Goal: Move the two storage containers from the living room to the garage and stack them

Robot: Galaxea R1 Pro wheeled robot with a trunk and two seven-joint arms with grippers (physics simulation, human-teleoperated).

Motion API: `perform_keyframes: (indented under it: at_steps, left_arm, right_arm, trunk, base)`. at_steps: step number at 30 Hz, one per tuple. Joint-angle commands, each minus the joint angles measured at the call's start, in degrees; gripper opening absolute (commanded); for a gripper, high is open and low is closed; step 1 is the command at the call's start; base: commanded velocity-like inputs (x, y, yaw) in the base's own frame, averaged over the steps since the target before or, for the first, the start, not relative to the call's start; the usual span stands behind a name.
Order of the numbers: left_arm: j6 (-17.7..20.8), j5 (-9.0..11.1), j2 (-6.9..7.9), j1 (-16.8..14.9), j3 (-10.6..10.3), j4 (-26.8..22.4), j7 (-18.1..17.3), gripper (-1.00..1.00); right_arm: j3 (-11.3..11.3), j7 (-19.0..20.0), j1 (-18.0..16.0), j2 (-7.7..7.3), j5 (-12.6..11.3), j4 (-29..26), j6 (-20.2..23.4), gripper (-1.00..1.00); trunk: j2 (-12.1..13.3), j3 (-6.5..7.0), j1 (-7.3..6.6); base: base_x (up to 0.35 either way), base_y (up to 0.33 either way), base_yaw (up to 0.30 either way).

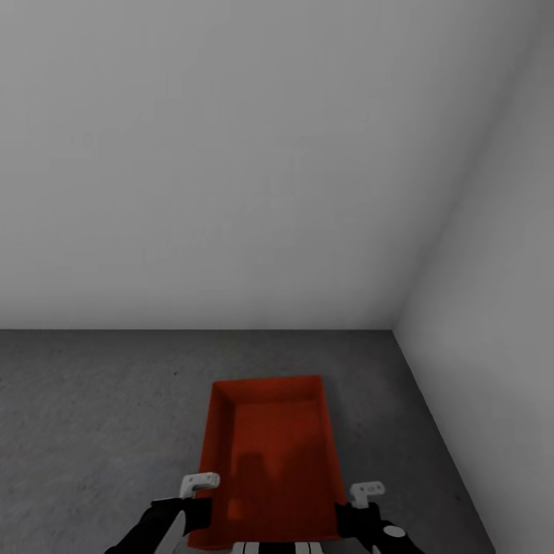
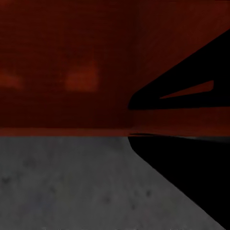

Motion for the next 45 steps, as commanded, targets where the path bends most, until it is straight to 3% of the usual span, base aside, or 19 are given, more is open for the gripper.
perform_keyframes:
  at_steps: [1, 9, 10, 23, 24, 45]
  left_arm:
    - [-0.14, 0.27, -0.32, -0.06, 0.12, -0.29, 0.17, -1.00]
    - [-1.37, 6.47, 1.50, -0.06, -5.04, -0.29, 2.30, -1.00]
    - [-2.83, -19.12, -7.80, -0.06, 15.39, -0.29, -7.08, -1.00]
    - [-3.01, -19.12, -7.82, -0.06, 15.39, -0.29, -6.79, -1.00]
    - [-3.01, -19.15, -7.81, -0.06, 15.39, -0.29, -6.78, 1.00]
    - [-3.02, -19.10, -7.75, -0.06, 15.48, -0.29, -6.89, 1.00]
  right_arm:
    - [-0.01, 0.30, 0.02, 0.30, -0.16, 0.42, -0.19, -1.00]
    - [0.40, 0.08, 0.02, 0.55, -0.14, 0.31, -0.19, -1.00]
    - [-0.77, 1.61, 0.02, 1.05, -0.14, 0.79, -0.19, -1.00]
    - [-0.77, 1.61, 0.02, 1.05, -0.14, 0.79, -0.19, -1.00]
    - [-0.77, 1.61, 0.02, 1.05, -0.14, 0.79, -0.22, 1.00]
    - [-0.77, 1.61, 0.02, 1.05, -0.22, 0.79, -0.28, 1.00]
  trunk:
    - [-0.01, -0.04, -0.01]
    - [-0.01, -0.04, -0.01]
    - [-0.01, -0.04, -0.01]
    - [-0.01, -0.04, -0.01]
    - [-0.01, -0.04, -0.01]
    - [-0.01, -0.04, -0.01]
  base:
    - [0.000, 0.000, 0.000]
    - [0.000, 0.000, 0.000]
    - [0.000, 0.000, 0.000]
    - [0.000, 0.000, 0.000]
    - [0.000, 0.000, 0.000]
    - [0.000, 0.000, 0.000]
